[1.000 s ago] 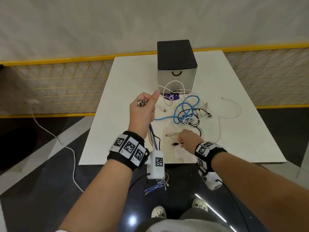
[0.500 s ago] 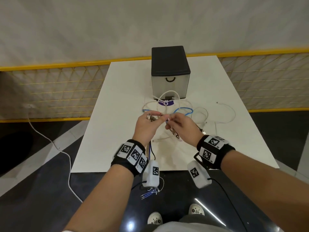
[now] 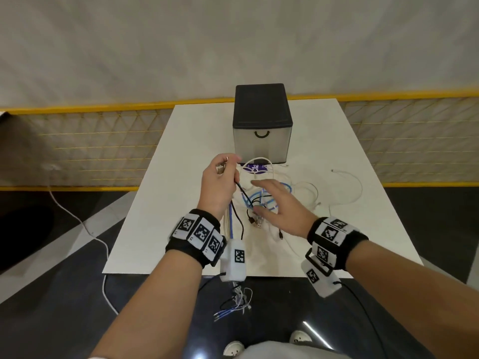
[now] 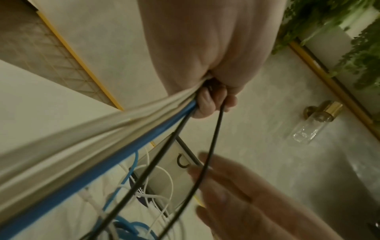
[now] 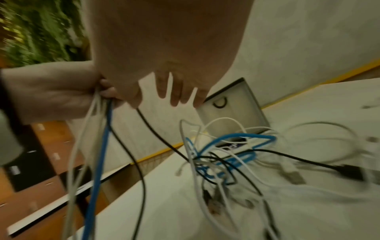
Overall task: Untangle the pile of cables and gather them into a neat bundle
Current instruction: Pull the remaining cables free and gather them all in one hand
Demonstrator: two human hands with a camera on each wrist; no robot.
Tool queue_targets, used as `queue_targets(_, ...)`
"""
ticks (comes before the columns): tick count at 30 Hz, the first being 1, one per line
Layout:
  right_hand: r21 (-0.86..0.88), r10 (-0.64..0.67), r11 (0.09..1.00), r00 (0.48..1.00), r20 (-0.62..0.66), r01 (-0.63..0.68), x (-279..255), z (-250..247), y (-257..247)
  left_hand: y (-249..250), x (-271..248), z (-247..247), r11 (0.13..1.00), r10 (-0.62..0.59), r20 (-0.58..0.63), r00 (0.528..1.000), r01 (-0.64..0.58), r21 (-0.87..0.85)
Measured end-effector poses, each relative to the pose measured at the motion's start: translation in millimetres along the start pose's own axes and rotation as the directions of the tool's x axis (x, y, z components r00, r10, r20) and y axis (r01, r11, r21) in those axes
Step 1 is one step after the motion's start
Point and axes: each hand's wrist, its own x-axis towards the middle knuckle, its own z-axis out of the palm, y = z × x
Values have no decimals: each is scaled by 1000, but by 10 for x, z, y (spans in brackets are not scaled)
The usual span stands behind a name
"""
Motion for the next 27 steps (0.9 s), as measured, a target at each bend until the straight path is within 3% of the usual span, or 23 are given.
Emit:
queue_targets(3, 70, -22, 998, 976, 218, 7, 115, 147, -150, 108, -17, 43, 997, 23, -28, 999, -25, -77)
queue_targets(9, -20, 137, 990, 958, 253, -137, 132, 35, 184, 410, 126, -319, 964, 41, -182, 982, -87, -250)
queue_targets(13, -203, 185, 970, 952, 243, -136, 265, -136, 386, 526, 116, -429, 903, -20, -92, 996, -22, -430)
queue_targets(15, -200, 191, 968, 963, 188, -153, 362, -203, 356, 526, 85, -418, 953, -23, -16, 1000, 17, -301)
queue_targets(17, -144, 173, 977, 979, 106, -157, 445, -280, 232, 484, 48, -332, 997, -35, 93, 995, 41, -61)
queue_targets(21, -115, -10, 993, 999, 52, 15, 619, -376, -137, 281, -55, -8, 936, -214, 248, 945, 125, 329)
queue_targets(23, -91, -32, 995, 999, 36, 35, 671, -405, -215, 234, -64, 71, 910, -230, 225, 947, 128, 393)
queue_targets(27, -54, 113, 993, 989, 92, -109, 577, -411, -72, 323, 75, -93, 953, -15, -8, 1000, 17, 301)
